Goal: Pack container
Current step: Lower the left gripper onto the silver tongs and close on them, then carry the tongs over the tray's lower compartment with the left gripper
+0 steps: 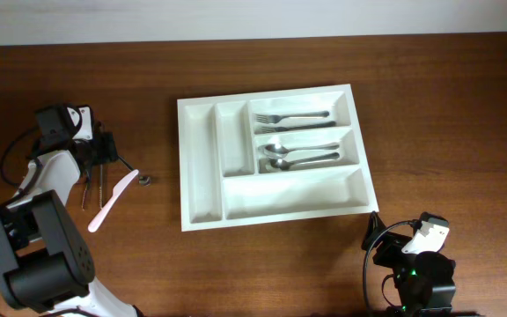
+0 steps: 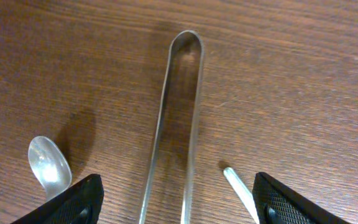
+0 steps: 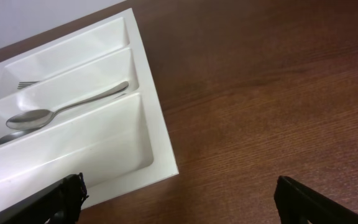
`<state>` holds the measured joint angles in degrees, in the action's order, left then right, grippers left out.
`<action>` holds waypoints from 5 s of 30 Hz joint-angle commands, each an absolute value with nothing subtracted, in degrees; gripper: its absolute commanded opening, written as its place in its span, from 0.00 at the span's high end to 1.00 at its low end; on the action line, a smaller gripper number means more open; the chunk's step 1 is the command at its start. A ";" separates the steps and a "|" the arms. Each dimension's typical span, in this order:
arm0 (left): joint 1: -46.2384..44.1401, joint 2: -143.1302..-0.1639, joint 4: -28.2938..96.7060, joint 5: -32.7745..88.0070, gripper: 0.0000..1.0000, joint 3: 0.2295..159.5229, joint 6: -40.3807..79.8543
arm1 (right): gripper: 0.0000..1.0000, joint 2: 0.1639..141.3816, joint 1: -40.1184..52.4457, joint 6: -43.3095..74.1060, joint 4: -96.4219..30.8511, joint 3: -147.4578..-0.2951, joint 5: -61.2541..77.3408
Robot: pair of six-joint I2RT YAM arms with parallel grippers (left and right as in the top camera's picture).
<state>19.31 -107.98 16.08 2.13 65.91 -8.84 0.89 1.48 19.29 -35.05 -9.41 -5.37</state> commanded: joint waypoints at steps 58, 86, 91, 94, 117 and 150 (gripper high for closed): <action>20.47 -116.86 26.63 5.13 0.89 72.66 -8.64 | 0.01 0.19 0.99 19.16 -34.85 -8.95 -6.70; -1.83 -108.29 51.09 5.15 0.98 95.53 -6.55 | 0.01 0.19 0.99 19.14 -34.87 -8.95 -6.70; -6.17 -108.31 51.88 4.67 0.98 95.35 1.56 | 0.01 0.19 0.99 19.16 -34.85 -8.95 -6.70; -8.12 -108.31 52.56 1.54 0.98 94.70 6.02 | 0.01 0.19 0.99 19.16 -34.85 -8.95 -6.70; -22.41 -108.29 49.54 4.73 0.98 88.31 -11.97 | 0.01 0.19 0.99 19.16 -34.87 -8.95 -6.70; -39.72 -112.77 48.31 16.12 0.98 88.20 -42.72 | 0.01 0.19 0.99 19.16 -34.85 -8.95 -6.70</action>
